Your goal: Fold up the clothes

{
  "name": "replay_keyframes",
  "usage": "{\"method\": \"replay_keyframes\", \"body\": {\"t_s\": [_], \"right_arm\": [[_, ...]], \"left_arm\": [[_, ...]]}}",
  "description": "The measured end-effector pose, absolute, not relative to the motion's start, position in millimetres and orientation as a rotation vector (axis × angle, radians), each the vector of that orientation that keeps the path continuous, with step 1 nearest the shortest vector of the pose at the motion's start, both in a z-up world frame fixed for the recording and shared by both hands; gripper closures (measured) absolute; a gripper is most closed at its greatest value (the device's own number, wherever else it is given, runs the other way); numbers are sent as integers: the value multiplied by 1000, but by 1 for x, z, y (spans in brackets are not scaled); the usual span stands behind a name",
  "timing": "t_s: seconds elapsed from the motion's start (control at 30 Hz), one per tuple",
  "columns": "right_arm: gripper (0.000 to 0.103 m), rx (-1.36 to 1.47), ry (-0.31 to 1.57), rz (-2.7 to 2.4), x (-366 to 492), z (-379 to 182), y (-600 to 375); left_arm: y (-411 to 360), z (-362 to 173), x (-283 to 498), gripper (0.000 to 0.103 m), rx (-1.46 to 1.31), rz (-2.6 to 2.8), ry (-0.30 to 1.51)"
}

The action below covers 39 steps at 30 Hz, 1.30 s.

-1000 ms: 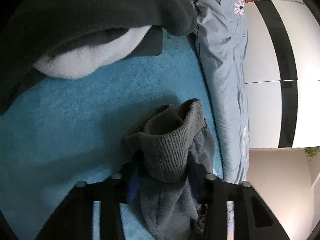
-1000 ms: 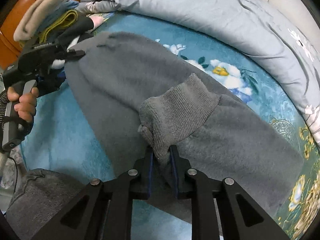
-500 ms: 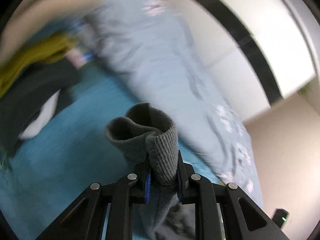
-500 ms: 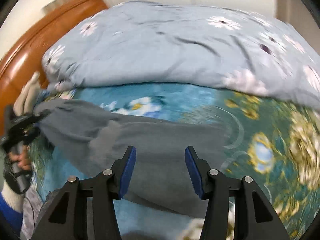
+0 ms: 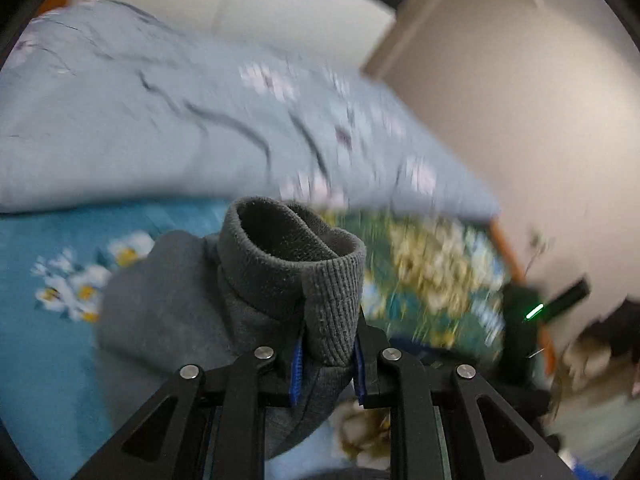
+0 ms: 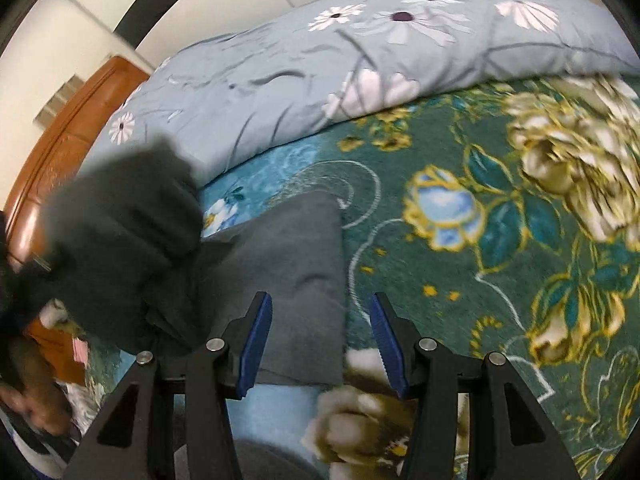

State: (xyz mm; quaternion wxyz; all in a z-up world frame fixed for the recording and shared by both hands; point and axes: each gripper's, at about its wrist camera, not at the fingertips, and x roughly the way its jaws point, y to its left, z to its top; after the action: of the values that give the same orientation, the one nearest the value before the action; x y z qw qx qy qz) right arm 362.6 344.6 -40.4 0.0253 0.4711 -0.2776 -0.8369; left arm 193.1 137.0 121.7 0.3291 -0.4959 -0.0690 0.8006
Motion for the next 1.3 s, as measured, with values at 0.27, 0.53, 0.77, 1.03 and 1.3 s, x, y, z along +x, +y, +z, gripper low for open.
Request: {"method": "replay_keyframes", "body": {"t_s": [0.27, 0.53, 0.77, 1.03, 1.3], "right_arm": [[51, 1428, -955, -2543, 371, -47, 353], [51, 1333, -897, -2493, 348, -32, 330], [50, 1334, -842, -2442, 330, -35, 315], [38, 1371, -844, -2372, 309, -51, 305], [39, 1447, -789, -2311, 286, -61, 285]], "left_arm": [[186, 59, 230, 75, -1502, 1988, -39], [165, 66, 228, 53, -1501, 1910, -211], [90, 104, 215, 39, -1433, 2210, -322], [32, 67, 194, 38, -1613, 2438, -355], [24, 47, 182, 38, -1618, 2369, -492]]}}
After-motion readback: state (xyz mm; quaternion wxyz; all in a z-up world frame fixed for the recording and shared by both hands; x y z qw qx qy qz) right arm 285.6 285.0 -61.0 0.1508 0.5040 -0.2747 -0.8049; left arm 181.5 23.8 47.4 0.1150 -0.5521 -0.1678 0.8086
